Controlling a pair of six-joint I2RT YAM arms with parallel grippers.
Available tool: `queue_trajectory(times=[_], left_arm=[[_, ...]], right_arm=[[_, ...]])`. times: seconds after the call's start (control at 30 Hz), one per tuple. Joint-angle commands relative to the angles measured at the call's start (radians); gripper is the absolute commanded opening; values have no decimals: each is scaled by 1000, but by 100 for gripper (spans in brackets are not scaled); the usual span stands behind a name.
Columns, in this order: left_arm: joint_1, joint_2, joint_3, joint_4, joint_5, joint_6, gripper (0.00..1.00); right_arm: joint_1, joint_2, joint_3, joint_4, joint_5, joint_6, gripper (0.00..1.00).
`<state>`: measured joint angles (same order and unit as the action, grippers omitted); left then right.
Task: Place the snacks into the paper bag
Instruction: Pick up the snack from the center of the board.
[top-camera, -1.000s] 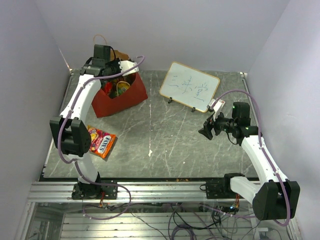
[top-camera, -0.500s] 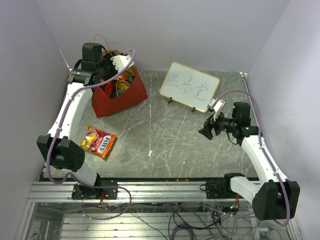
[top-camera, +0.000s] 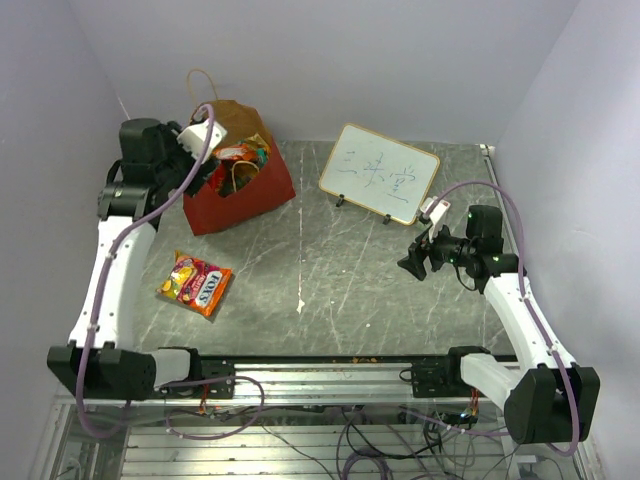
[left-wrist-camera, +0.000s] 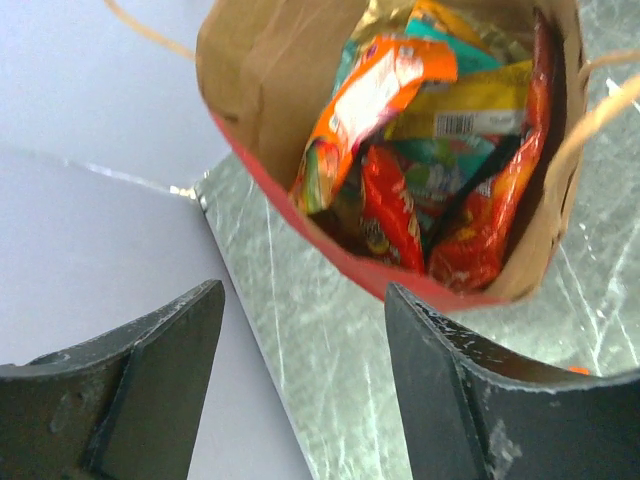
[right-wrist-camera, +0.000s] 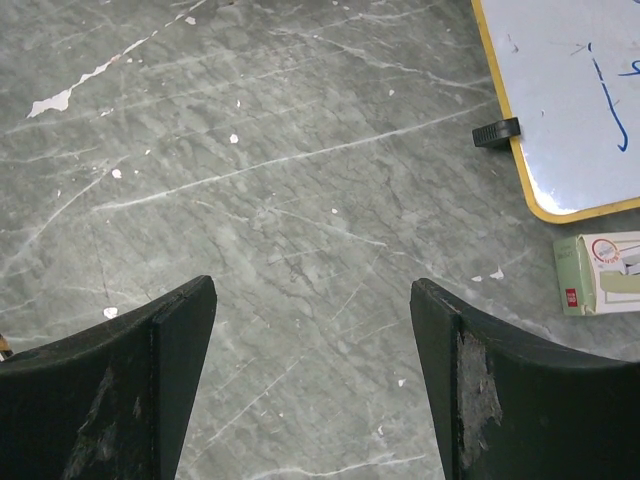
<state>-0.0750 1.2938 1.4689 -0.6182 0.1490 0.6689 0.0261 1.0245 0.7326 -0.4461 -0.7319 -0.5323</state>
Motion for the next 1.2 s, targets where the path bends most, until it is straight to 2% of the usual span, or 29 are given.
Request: queue_trajectory(times=[0.0, 0.17, 0.3, 0.5, 0.63, 0.7, 0.87, 1.17], left_arm=[[58, -122, -79, -50, -30, -102, 77], [216, -213, -170, -161, 28, -104, 81], [337, -204, -236, -233, 106, -66, 81], [525, -68, -321, -280, 221, 20, 83], [641, 72, -326, -322, 287, 84, 98], [692, 151, -318, -356, 322, 124, 100], [731, 299, -322, -372, 335, 183, 100], [730, 434, -357, -369, 384, 268, 95]], right_arm=[[-11, -23, -9, 15, -6, 15, 79], [-14, -28, -10, 17, -7, 19, 80], [-16, -38, -10, 17, -5, 20, 82], [-17, -47, -13, 19, 3, 24, 84], [-17, -29, -5, 6, -5, 19, 87], [-17, -26, -3, 5, -9, 18, 88], [-17, -19, -4, 10, -6, 18, 88], [-17, -12, -10, 15, 15, 17, 89]])
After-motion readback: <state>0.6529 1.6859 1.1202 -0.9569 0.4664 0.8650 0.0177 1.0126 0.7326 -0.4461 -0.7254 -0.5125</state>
